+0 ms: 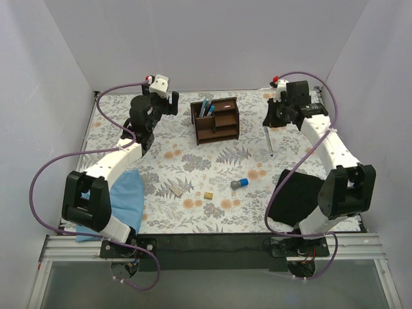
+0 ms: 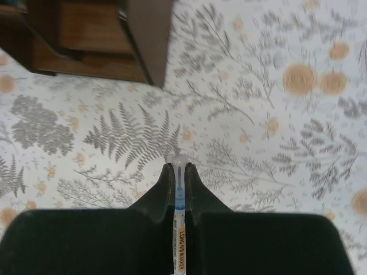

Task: Sort the stationery into containers
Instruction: Pick up the pen from the center of the board, then place the pen in the storage box.

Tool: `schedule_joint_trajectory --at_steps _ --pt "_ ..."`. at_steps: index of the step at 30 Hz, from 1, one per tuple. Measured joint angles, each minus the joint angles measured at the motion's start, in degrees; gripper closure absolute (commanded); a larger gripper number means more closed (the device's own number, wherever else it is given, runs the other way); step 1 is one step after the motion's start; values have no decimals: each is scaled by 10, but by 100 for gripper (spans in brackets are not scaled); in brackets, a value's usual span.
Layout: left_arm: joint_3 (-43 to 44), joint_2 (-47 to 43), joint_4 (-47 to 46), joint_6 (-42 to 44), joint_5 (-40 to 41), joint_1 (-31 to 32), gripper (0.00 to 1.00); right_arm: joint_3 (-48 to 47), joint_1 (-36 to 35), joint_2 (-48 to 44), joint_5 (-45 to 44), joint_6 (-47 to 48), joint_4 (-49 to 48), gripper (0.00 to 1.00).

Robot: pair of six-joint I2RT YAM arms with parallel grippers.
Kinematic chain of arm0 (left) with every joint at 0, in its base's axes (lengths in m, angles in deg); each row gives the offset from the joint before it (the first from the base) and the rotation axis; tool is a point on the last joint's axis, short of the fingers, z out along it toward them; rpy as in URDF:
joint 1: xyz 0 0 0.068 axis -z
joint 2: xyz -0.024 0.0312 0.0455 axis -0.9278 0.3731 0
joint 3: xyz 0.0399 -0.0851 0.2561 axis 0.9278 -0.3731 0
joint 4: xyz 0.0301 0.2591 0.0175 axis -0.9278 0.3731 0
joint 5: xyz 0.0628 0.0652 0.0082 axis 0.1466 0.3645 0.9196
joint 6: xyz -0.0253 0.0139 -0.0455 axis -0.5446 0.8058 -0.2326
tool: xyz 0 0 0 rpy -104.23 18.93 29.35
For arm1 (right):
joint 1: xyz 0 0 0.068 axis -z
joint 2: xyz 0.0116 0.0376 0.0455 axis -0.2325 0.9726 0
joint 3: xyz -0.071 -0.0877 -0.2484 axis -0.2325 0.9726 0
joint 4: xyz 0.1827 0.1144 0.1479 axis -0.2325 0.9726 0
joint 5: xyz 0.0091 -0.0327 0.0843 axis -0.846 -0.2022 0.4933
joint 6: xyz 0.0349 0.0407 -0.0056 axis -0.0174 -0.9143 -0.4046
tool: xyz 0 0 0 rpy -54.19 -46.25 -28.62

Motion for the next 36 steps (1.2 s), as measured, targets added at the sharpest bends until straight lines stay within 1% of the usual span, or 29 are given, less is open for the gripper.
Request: schedule_joint_trajectory --at_steps 3,5,8,11,14,17,23,28,36 --pt "0 -1 1 -17 14 -3 28 -42 -17 -23 40 51 -14 99" --pt "7 0 23 -44 26 -7 23 -57 -34 -32 66 84 -36 99" --pt "23 0 70 -80 32 -15 21 -63 -62 -37 108 125 -102 99" --pt "35 5 108 -92 31 -21 21 -63 -85 -28 145 141 -176 99" --pt "35 12 146 -92 24 -31 21 -58 -97 -6 177 141 -276 99" --pt "35 21 174 -82 18 -44 21 -30 -111 15 195 141 -389 99" --pt "35 30 213 -54 11 -67 22 -31 -140 102 211 122 -560 99" --pt "39 47 226 -48 1 -67 23 -35 -160 155 211 87 -671 99" --pt "87 104 272 -43 -18 -67 24 -43 -175 181 203 32 -801 99"
